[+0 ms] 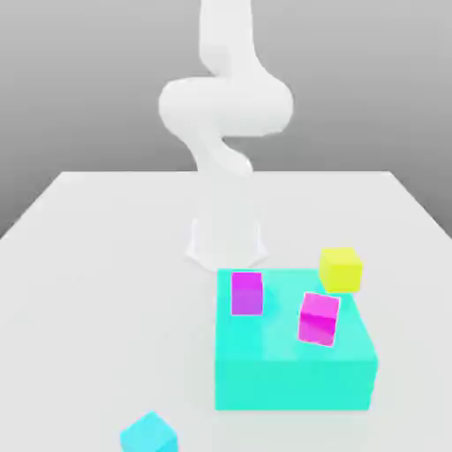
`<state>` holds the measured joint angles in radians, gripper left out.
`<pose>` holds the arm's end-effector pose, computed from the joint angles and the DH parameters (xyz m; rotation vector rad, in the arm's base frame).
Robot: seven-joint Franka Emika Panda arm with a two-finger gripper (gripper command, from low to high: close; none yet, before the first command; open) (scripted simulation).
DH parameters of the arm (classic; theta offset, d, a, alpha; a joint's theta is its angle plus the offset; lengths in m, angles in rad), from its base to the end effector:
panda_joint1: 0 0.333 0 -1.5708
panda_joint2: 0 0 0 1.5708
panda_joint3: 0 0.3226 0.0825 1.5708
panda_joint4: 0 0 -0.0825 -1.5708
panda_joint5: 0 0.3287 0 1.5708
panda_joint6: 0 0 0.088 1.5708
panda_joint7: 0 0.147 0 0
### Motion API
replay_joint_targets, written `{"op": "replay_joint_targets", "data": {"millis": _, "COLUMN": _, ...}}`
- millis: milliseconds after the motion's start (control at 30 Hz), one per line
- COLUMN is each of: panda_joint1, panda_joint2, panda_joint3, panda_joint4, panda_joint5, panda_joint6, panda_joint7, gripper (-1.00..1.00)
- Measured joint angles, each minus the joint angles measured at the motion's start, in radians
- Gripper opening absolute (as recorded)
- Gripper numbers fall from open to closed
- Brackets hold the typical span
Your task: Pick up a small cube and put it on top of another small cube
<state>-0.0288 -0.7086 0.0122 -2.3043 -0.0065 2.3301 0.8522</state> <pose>0.3472 -0.0045 0.6558 -2.4489 1.1321 -0.9569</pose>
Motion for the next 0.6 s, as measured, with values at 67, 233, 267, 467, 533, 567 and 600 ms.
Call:
{"op": "replay_joint_targets", "data": {"millis": 67, "panda_joint1": -0.024, "panda_joint2": 0.077, "panda_joint3": 0.01, "panda_joint4": -0.004, "panda_joint5": -0.006, "panda_joint6": 0.025, "panda_joint7": 0.044, "gripper": 0.0}}
{"op": "replay_joint_targets", "data": {"millis": 233, "panda_joint1": -0.078, "panda_joint2": 0.26, "panda_joint3": 0.032, "panda_joint4": -0.012, "panda_joint5": -0.022, "panda_joint6": 0.085, "panda_joint7": 0.151, "gripper": 0.0}}
{"op": "replay_joint_targets", "data": {"millis": 267, "panda_joint1": -0.087, "panda_joint2": 0.296, "panda_joint3": 0.035, "panda_joint4": -0.014, "panda_joint5": -0.026, "panda_joint6": 0.097, "panda_joint7": 0.173, "gripper": 0.0}}
{"op": "replay_joint_targets", "data": {"millis": 467, "panda_joint1": -0.13, "panda_joint2": 0.514, "panda_joint3": 0.039, "panda_joint4": -0.024, "panda_joint5": -0.051, "panda_joint6": 0.169, "panda_joint7": 0.304, "gripper": 0.0}}
{"op": "replay_joint_targets", "data": {"millis": 533, "panda_joint1": -0.141, "panda_joint2": 0.587, "panda_joint3": 0.037, "panda_joint4": -0.027, "panda_joint5": -0.057, "panda_joint6": 0.193, "panda_joint7": 0.346, "gripper": 0.0}}
{"op": "replay_joint_targets", "data": {"millis": 567, "panda_joint1": -0.148, "panda_joint2": 0.623, "panda_joint3": 0.035, "panda_joint4": -0.029, "panda_joint5": -0.059, "panda_joint6": 0.205, "panda_joint7": 0.366, "gripper": 0.0}}
{"op": "replay_joint_targets", "data": {"millis": 600, "panda_joint1": -0.152, "panda_joint2": 0.659, "panda_joint3": 0.032, "panda_joint4": -0.031, "panda_joint5": -0.06, "panda_joint6": 0.217, "panda_joint7": 0.386, "gripper": 0.0}}
